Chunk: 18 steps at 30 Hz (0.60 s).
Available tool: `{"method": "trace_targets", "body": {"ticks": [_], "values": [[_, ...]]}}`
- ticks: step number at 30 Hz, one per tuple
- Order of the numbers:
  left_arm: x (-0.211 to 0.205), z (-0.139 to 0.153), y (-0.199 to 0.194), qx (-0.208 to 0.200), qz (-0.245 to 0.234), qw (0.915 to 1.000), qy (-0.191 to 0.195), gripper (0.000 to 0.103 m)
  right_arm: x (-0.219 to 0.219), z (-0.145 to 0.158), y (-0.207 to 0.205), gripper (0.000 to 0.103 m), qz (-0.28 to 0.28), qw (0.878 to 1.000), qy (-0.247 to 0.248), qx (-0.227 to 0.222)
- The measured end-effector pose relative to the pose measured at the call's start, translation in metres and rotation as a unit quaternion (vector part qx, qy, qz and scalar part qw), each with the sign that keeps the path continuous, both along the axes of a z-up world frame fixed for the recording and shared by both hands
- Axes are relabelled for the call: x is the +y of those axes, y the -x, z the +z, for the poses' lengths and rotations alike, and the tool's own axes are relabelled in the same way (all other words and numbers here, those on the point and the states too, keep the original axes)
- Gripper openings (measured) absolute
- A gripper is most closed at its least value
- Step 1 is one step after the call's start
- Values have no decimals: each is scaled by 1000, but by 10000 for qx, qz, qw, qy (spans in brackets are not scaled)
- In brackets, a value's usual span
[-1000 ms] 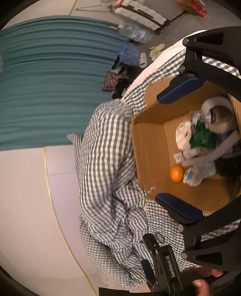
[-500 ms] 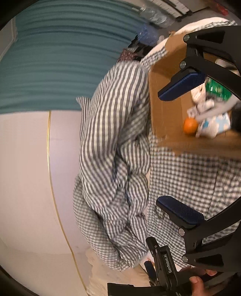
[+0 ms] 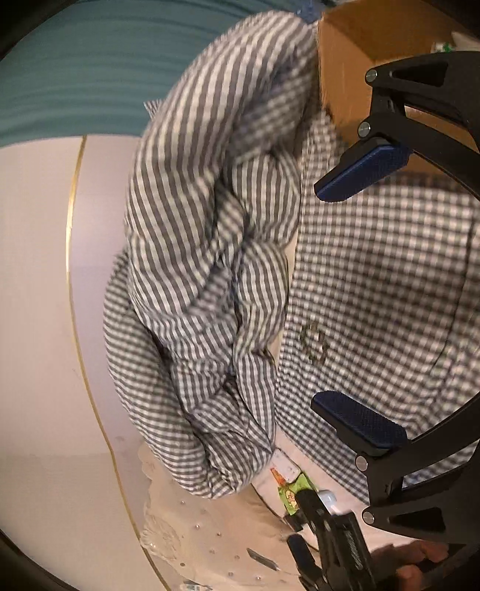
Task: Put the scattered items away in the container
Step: 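Withdraw both tools from the box toward the bead bracelet, then lower the right tool onto the bead bracelet and close on it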
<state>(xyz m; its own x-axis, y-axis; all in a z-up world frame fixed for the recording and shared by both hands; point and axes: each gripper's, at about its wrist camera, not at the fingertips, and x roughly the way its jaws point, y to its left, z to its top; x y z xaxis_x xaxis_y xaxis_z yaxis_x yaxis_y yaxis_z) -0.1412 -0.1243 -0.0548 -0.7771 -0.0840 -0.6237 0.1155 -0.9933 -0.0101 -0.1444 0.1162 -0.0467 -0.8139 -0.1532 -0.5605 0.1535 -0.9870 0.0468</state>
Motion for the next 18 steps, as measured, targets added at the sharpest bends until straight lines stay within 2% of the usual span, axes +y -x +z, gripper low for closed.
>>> {"method": "trace_targets", "body": {"ticks": [7,12,18], "values": [[-38,-12,0,-56,166,9998,48,103,-55,-36,49,103,230,9994,-149,-232],[-62,-25,3,-150,247,9996,-77,103,-86,-79,94,103,329,9973,-347,-554],[-87,-41,10,-255,326,9990,-162,103,-107,-133,145,103,275,9942,-343,-978]]}}
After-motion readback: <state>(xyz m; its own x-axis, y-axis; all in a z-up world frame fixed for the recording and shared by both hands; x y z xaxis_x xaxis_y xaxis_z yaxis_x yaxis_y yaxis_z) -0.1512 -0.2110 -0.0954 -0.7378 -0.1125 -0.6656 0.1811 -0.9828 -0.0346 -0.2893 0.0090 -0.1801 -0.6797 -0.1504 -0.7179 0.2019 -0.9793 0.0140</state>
